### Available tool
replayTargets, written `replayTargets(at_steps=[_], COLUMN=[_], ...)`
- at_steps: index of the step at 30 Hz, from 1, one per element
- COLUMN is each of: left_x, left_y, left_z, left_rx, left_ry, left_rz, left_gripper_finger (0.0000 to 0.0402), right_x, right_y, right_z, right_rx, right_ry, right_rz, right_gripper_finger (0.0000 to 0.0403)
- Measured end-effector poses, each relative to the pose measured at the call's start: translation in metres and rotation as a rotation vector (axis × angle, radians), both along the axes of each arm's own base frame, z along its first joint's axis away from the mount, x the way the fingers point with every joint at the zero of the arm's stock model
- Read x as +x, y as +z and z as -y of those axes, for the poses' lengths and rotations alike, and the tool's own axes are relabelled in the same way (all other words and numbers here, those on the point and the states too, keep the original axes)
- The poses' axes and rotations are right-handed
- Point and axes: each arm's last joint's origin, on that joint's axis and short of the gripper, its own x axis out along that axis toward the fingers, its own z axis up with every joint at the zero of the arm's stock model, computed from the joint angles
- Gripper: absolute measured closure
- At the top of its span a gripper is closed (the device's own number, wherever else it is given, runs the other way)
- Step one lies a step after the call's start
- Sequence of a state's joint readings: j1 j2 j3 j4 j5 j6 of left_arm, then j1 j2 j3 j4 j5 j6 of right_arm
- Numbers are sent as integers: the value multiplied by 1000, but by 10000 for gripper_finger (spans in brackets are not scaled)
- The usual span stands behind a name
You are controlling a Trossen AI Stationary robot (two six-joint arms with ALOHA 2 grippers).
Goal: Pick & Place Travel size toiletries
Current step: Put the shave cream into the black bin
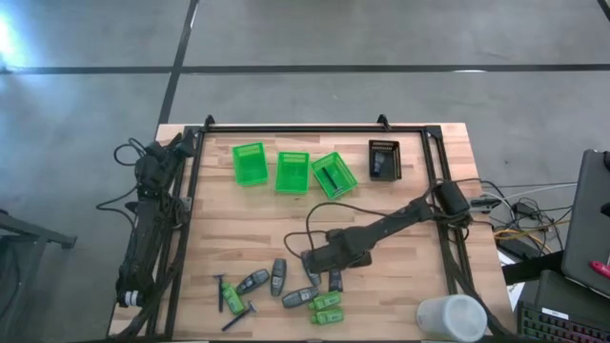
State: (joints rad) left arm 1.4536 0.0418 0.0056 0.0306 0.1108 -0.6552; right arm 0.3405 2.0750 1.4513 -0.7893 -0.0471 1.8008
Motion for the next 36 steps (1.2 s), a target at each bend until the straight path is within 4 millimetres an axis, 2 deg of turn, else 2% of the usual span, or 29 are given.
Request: replayTargets(at_steps=[5, 11, 15, 19, 23, 26, 28, 33, 36], left_x=[0, 0, 0, 0, 0, 0, 0, 0, 0], left_y=[0, 0, 0, 0, 0, 0, 0, 0, 0], left_z=[0, 0, 0, 0, 0, 0, 0, 0, 0], left_rx=[0, 1, 2, 2, 2, 2, 3, 3, 3], left_ry=[0, 0, -1, -1, -1, 0, 0, -1, -1], left_rz=[0, 0, 0, 0, 0, 0, 0, 0, 0], left_gripper_finger=[86, 86, 86, 86, 86, 86, 86, 86, 86], right_x=[-5, -8, -10, -19, -38, -58, -71, -101, -113], right_y=[-1, -2, 5, 33, 79, 115, 132, 156, 156], right_z=[2, 3, 7, 22, 56, 91, 118, 191, 231], right_rx=[-37, -32, -35, -103, -221, -293, -335, -481, -531], right_ry=[26, 80, 100, 88, 40, -13, -42, -114, -132], right_rz=[-34, -63, -64, -50, -32, -16, -24, -72, -130], right_gripper_finger=[199, 277, 282, 282, 282, 282, 282, 277, 276])
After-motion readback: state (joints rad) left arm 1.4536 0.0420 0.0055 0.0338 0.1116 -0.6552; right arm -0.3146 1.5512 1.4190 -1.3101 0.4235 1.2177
